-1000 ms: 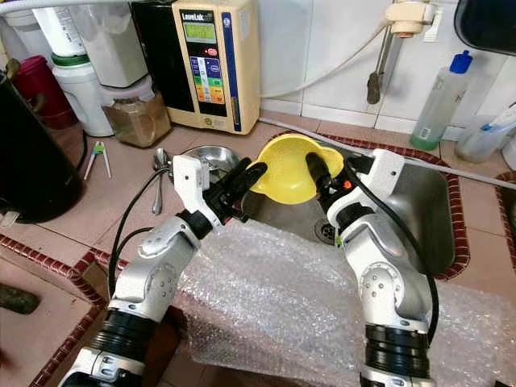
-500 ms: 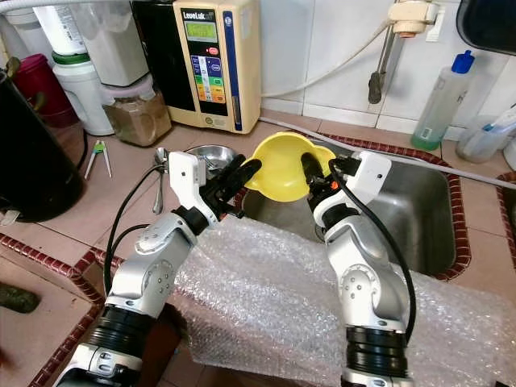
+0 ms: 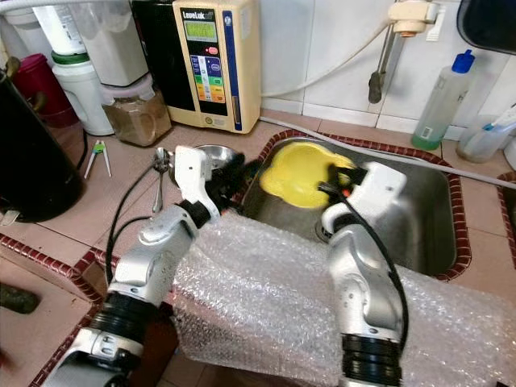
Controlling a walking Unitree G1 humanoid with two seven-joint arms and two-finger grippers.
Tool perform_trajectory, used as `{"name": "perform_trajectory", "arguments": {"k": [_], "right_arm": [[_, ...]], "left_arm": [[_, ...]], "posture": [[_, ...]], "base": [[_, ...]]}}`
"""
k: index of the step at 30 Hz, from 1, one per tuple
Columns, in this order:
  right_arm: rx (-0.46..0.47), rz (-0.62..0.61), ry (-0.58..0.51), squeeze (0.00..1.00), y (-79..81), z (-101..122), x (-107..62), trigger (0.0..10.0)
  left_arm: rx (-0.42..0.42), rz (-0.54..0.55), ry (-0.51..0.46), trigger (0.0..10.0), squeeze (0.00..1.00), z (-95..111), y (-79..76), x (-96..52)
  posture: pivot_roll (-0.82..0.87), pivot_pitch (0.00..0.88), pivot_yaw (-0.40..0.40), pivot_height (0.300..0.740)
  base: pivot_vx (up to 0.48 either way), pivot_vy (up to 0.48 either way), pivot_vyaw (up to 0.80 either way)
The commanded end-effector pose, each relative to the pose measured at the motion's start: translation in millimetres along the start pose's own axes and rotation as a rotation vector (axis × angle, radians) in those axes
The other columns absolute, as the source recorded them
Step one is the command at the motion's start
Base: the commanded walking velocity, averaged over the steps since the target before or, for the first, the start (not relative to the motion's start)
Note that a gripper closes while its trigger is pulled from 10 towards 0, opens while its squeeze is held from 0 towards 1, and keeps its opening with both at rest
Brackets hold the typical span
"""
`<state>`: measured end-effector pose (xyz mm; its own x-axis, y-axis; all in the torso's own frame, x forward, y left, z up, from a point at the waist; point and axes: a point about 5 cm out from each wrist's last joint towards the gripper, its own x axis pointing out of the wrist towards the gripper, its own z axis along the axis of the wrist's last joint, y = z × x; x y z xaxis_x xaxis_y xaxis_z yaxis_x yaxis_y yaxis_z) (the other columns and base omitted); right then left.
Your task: Kitchen organization
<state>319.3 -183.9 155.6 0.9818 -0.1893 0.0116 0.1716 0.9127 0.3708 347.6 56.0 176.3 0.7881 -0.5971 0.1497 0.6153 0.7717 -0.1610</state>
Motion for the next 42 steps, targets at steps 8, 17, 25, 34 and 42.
{"name": "perform_trajectory", "arguments": {"k": [8, 17, 25, 34, 42], "right_arm": [[-0.113, -0.212, -0.036, 0.00, -20.3, 1, 13.5, 0.0], [-0.209, -0.427, -0.002, 0.00, -58.0, -5, 15.9, 0.0], [-0.205, -0.408, 0.023, 1.00, -53.0, -15, 17.7, 10.0], [-0.250, -0.320, 0.028, 1.00, -43.8, -19, 19.2, 10.0], [-0.081, -0.228, 0.099, 1.00, -30.7, -29, 18.7, 10.0]], "left_arm": [[0.095, -0.040, 0.168, 10.0, 1.00, -16, 5.6, -2.5], [0.133, -0.068, 0.332, 10.0, 1.00, -37, 9.2, -14.5], [0.147, -0.048, 0.351, 10.0, 1.00, -38, 11.8, -16.6], [0.162, -0.001, 0.327, 10.0, 1.00, -35, 15.7, -15.3], [0.161, 0.037, 0.322, 10.0, 1.00, -35, 21.0, -17.9]], "posture": [[-0.07, 0.035, 0.109, 0.740], [-0.06, 0.040, 0.096, 0.740], [-0.05, 0.035, 0.089, 0.740], [-0.05, 0.049, 0.079, 0.740], [-0.05, 0.049, 0.073, 0.740]], "base": [[0.000, 0.000, 0.00], [0.000, 0.000, 0.00], [0.000, 0.000, 0.00], [0.000, 0.000, 0.00], [0.000, 0.000, 0.00]]}}
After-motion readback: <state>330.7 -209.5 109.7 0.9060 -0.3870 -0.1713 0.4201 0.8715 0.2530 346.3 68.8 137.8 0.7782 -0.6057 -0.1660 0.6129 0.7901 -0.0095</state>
